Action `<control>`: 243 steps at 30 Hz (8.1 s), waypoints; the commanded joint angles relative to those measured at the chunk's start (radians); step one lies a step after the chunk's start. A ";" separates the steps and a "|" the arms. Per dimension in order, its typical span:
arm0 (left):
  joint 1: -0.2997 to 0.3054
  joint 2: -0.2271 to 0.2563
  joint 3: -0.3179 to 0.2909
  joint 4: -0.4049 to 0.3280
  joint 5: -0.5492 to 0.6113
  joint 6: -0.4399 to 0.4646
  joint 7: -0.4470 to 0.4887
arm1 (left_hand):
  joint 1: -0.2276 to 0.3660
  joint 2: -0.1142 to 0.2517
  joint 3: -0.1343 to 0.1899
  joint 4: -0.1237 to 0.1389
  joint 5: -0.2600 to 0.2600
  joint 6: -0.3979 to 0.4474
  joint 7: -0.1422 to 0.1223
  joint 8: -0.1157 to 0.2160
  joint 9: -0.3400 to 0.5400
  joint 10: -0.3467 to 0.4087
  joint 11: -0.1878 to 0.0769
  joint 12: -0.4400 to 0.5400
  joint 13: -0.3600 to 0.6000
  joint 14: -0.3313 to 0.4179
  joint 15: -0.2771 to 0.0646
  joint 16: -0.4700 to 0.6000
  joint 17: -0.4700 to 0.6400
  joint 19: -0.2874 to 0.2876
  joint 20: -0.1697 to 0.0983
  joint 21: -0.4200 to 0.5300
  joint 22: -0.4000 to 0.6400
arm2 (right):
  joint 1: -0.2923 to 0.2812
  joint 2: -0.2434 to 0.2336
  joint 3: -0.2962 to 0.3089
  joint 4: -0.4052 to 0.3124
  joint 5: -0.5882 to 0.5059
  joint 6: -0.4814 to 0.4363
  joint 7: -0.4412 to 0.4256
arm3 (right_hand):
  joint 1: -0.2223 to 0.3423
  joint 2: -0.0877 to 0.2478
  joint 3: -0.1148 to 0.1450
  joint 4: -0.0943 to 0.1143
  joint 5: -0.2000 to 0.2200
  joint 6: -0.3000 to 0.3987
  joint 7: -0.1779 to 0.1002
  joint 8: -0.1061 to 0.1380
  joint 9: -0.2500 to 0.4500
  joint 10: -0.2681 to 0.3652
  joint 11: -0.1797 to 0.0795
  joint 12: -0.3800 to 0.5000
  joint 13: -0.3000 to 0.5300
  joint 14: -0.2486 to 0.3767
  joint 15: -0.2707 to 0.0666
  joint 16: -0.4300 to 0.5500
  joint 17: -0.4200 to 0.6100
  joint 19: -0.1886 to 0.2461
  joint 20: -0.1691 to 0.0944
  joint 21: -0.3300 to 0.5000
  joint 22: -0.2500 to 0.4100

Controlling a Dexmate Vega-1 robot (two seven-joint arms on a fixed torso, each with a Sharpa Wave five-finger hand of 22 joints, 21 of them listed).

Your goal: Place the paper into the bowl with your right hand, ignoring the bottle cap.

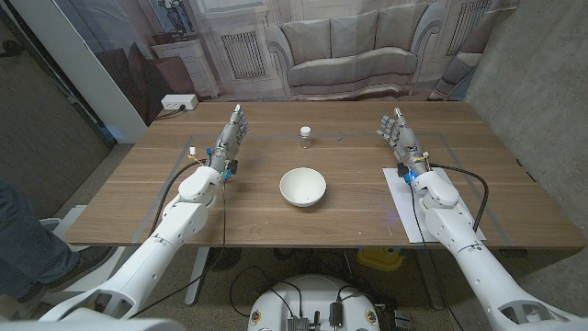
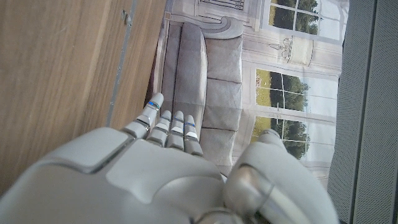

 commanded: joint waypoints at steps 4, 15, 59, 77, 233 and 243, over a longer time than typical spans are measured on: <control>0.027 0.003 -0.012 -0.044 0.006 0.021 0.002 | 0.010 0.007 -0.001 -0.004 0.005 0.007 -0.001 0.008 0.003 0.004 0.000 0.008 0.003 0.004 -0.002 0.007 0.001 0.008 -0.060 0.010 0.004 | -0.058 -0.008 0.041 -0.062 -0.011 0.016 0.002 | 0.003 0.004 0.001 -0.005 0.004 0.009 -0.003 0.005 0.002 0.013 0.000 0.008 0.004 0.009 -0.001 0.005 0.004 0.011 -0.031 -0.002 0.003; 0.032 0.004 -0.011 -0.056 0.010 0.024 0.013 | 0.014 0.011 -0.001 -0.006 0.007 0.013 0.004 0.009 0.003 0.006 0.004 0.008 0.003 0.011 0.001 0.008 0.001 0.010 -0.057 0.011 0.004 | -0.110 -0.021 0.065 -0.105 -0.002 0.032 -0.013 | 0.003 0.005 0.000 -0.007 0.004 0.016 -0.007 0.006 0.002 0.024 0.002 0.010 0.004 0.018 -0.005 0.006 0.004 0.021 -0.032 -0.006 0.003; 0.020 -0.004 -0.015 -0.052 0.002 0.021 0.026 | 0.032 0.024 -0.016 -0.016 0.012 0.046 0.020 0.005 0.003 0.049 0.018 0.010 0.003 0.072 0.011 0.011 0.005 0.094 -0.055 0.030 0.007 | -0.245 -0.066 0.113 -0.223 0.000 0.068 -0.077 | 0.003 0.010 -0.004 -0.010 0.003 0.021 -0.010 0.003 0.002 0.039 -0.003 0.011 0.005 0.037 -0.012 0.005 0.005 0.049 -0.039 -0.021 0.004; -0.003 -0.016 -0.006 -0.030 0.010 0.029 0.010 | 0.038 0.027 -0.020 -0.019 0.013 0.065 0.009 0.009 0.003 0.066 0.008 0.012 0.003 0.085 -0.006 0.011 0.005 0.102 -0.080 0.028 0.006 | -0.316 -0.079 0.132 -0.275 0.003 0.089 -0.102 | 0.002 0.012 -0.006 -0.011 0.002 0.034 -0.008 0.006 0.003 0.048 -0.003 0.011 0.005 0.051 -0.018 0.007 0.006 0.063 -0.043 -0.026 0.005; -0.018 -0.062 0.006 0.008 0.026 0.030 -0.011 | 0.053 0.049 -0.046 -0.022 0.014 0.100 0.017 0.004 0.004 0.090 0.016 0.005 0.003 0.093 0.013 0.003 0.004 0.094 -0.055 0.011 0.005 | -0.671 -0.212 0.145 -0.551 -0.459 0.045 -0.577 | 0.064 0.046 -0.002 -0.072 0.004 0.112 -0.113 0.003 0.007 0.138 -0.088 0.010 0.006 0.073 -0.039 -0.024 -0.004 -0.025 0.006 -0.213 0.003; -0.017 -0.062 0.003 0.007 0.026 0.027 -0.012 | 0.055 0.051 -0.048 -0.023 0.014 0.101 0.016 0.003 0.004 0.091 0.015 0.004 0.003 0.094 0.013 0.003 0.004 0.094 -0.055 0.012 0.005 | -0.679 -0.230 0.131 -0.564 -0.526 0.008 -0.637 | 0.066 0.044 -0.002 -0.075 0.005 0.112 -0.119 0.002 0.007 0.135 -0.091 0.008 0.007 0.063 -0.043 -0.026 -0.004 -0.023 0.000 -0.220 0.003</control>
